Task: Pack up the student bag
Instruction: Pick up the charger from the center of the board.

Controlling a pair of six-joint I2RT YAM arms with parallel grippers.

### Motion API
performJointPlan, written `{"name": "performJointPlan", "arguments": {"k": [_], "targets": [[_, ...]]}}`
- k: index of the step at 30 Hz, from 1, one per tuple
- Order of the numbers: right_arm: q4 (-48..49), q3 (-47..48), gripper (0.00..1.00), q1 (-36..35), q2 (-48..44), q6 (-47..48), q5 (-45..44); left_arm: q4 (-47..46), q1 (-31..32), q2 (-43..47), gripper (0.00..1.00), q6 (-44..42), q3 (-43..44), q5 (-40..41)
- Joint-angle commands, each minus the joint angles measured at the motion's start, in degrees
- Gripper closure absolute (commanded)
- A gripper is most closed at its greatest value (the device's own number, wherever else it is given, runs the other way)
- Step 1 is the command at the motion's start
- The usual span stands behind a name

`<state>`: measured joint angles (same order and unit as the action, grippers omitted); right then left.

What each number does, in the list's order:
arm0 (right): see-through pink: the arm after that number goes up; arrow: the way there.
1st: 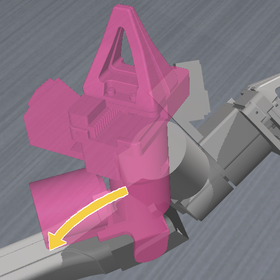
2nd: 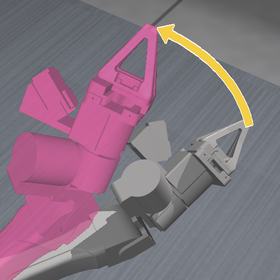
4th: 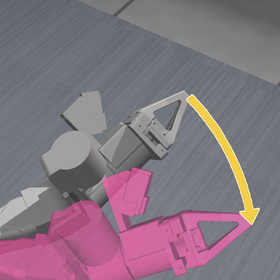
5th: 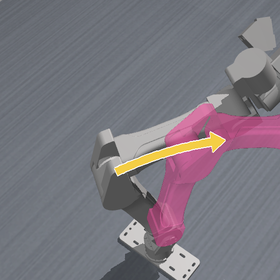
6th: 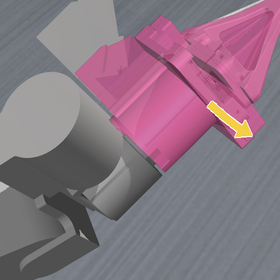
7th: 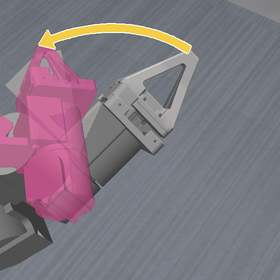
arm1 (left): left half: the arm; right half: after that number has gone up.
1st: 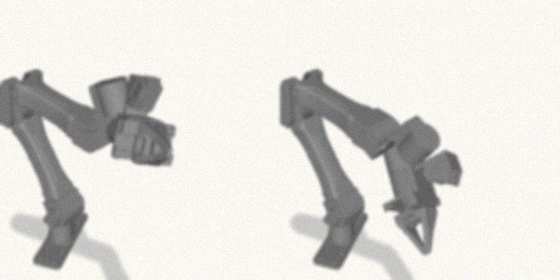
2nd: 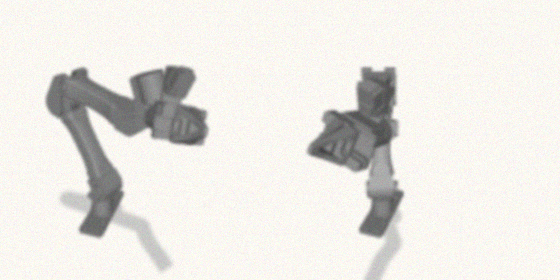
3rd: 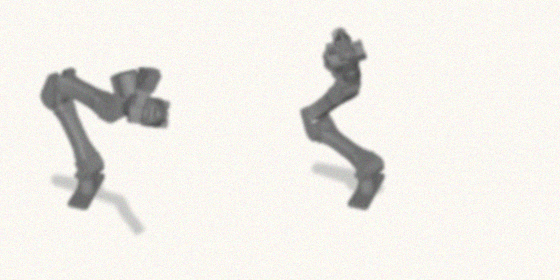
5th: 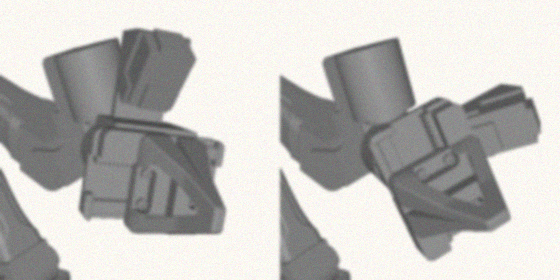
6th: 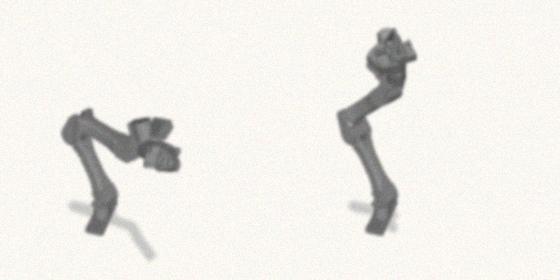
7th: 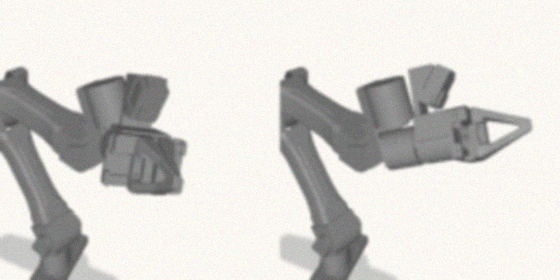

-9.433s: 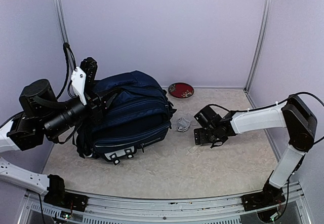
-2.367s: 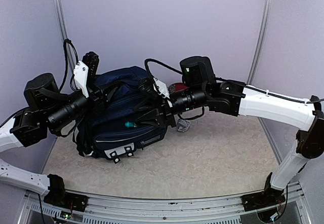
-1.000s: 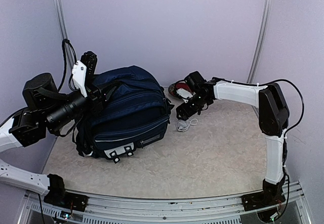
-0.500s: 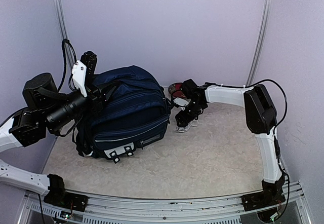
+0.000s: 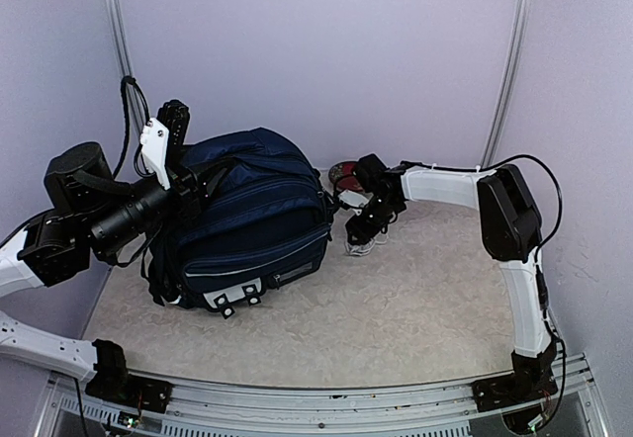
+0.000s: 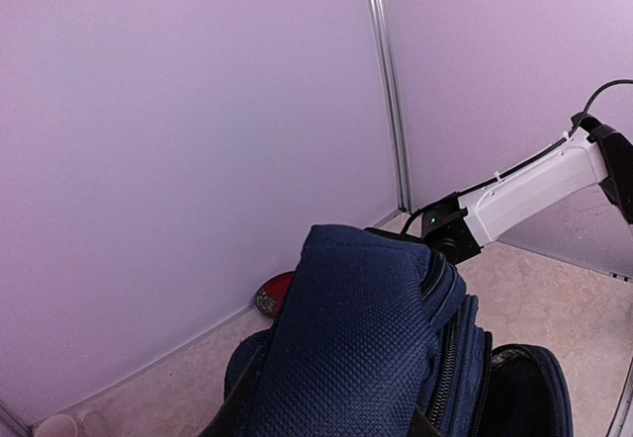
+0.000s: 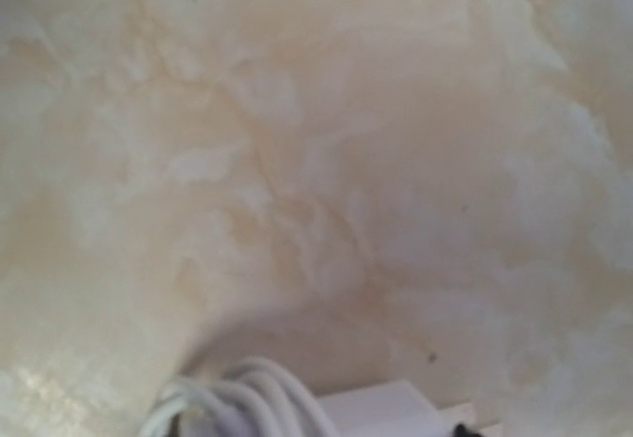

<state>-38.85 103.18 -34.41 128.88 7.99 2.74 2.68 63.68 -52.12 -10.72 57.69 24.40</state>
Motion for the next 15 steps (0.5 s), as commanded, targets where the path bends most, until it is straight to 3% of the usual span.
{"name": "performJointPlan", "arguments": {"k": [1, 9, 15], "targets": [[0.33, -3.64, 0.73, 0.31, -5.35, -0.72, 1.76, -5.14, -0.63, 1.42, 1.00, 1.26, 2.34, 0.65], [2.59, -7.94, 0.76, 0.31, -16.12, -3.53, 4.30, -5.27, -0.83, 1.10, 1.00, 1.20, 2.40, 0.91], [6.53, -9.23, 0.76, -1.49, -32.53, -7.17, 11.39, -5.63, -1.34, -0.10, 1.00, 1.28, 2.53, 0.23]]}}
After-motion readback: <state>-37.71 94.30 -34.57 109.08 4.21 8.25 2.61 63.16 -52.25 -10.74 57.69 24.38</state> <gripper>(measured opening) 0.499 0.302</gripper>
